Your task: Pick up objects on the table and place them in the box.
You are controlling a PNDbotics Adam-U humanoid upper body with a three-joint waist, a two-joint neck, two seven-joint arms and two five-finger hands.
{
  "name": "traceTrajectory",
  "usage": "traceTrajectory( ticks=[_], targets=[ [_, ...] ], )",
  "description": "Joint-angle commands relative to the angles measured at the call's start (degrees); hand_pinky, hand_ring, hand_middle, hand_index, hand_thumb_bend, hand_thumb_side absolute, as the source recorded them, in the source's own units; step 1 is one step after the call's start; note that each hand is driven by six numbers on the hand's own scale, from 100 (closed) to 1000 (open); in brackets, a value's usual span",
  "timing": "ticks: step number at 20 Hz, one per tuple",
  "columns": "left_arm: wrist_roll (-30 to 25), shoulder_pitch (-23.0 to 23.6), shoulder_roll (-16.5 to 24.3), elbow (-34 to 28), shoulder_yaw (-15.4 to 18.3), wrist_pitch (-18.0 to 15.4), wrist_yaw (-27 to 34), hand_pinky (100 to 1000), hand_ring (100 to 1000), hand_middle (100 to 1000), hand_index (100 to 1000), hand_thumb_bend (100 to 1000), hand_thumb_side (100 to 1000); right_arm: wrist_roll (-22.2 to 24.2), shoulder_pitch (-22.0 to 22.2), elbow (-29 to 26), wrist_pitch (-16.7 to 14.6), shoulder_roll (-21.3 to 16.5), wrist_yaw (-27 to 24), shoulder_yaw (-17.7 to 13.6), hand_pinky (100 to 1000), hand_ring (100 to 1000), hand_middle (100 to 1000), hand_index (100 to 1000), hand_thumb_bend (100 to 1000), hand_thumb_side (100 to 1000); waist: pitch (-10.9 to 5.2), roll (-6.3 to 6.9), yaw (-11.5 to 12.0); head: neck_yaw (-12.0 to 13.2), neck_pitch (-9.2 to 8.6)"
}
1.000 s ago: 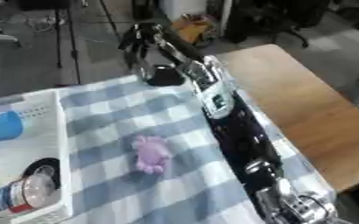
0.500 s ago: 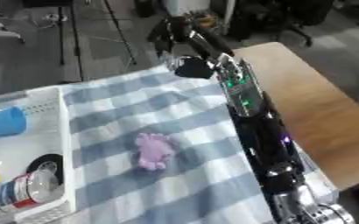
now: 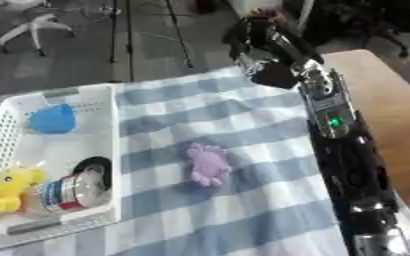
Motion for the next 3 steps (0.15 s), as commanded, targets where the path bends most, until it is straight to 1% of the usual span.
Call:
traceTrajectory(
  ticks=[1, 3],
  targets=[
    [0.00, -0.54, 0.90, -0.96, 0.42, -0.07, -0.20, 512, 636, 710, 716, 389, 909, 0.38, -0.76, -1.55, 0.09, -0.96, -0.64, -0.34, 467, 567, 660, 708, 100, 476, -1.66, 0.14, -0.07, 1.35, 0.48],
    [-0.05, -0.51, 0.81, -0.91, 0.37, -0.04, -0.19, 512, 636, 710, 716, 389, 910, 0.45, -0.63, -1.70, 0.36, -0.87, -0.85, -0.40, 467, 567, 660, 708, 100, 476, -1.64, 0.18, -0.10, 1.42, 0.46]
  ],
)
